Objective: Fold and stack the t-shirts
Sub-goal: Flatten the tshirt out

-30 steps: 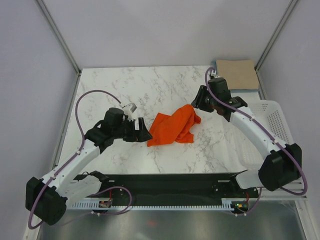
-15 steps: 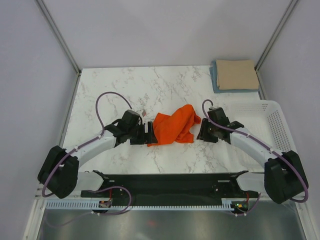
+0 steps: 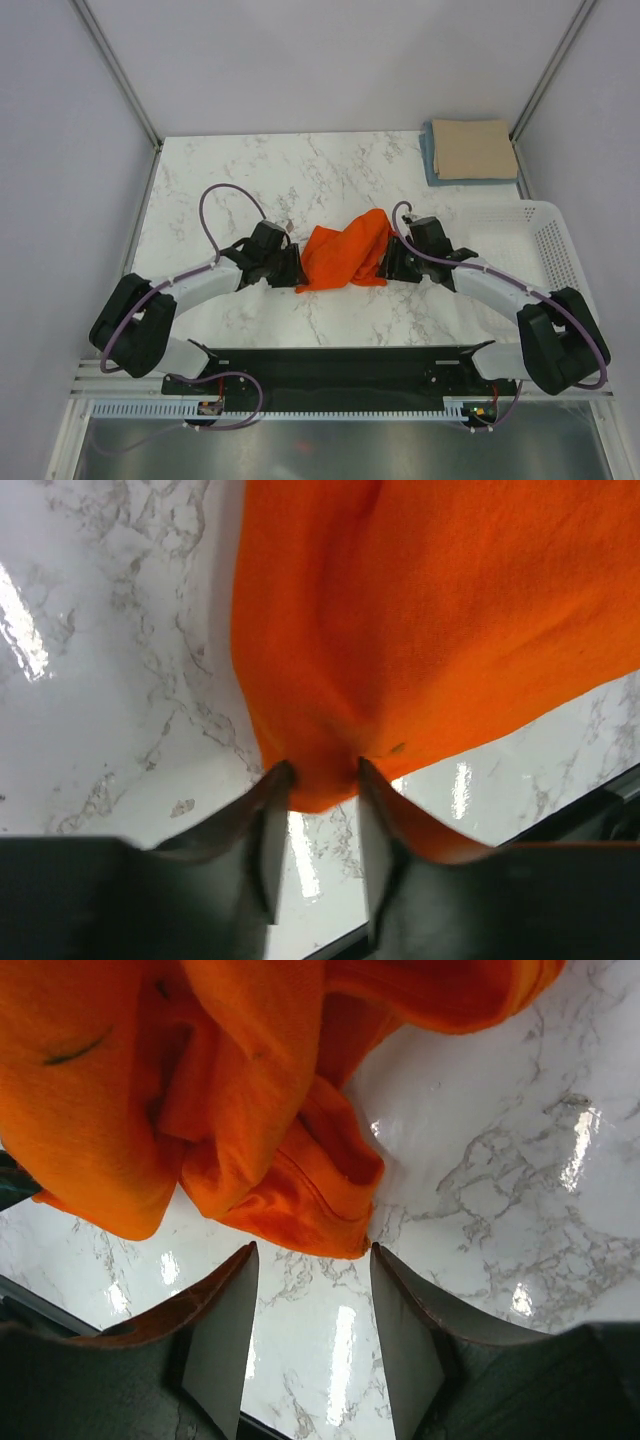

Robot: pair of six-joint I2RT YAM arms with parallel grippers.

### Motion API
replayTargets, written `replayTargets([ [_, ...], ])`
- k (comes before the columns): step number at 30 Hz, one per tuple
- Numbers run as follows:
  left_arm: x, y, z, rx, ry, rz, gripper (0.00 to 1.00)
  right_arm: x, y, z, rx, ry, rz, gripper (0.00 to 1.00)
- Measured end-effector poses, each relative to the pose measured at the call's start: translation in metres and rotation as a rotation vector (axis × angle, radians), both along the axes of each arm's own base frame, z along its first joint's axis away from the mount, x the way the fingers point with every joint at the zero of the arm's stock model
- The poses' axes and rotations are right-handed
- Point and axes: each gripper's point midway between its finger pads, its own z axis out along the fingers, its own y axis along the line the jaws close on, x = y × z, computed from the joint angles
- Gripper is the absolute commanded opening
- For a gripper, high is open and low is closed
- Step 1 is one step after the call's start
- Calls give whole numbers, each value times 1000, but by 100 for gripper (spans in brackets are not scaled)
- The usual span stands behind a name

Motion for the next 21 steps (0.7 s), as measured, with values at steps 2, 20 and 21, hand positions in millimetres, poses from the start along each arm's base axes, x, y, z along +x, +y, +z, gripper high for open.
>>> replayTargets([
  [2,1,-2,-2,-6,3,-7,21,1,2,-1,1,-11,9,57],
  [20,-1,-16,20,-94,-19,-45,2,6,-8,-25,-102,29,-34,0],
  [21,-1,-17,31,-105,-32,-46,2,8,-13,-18,-129,27,-49,0],
])
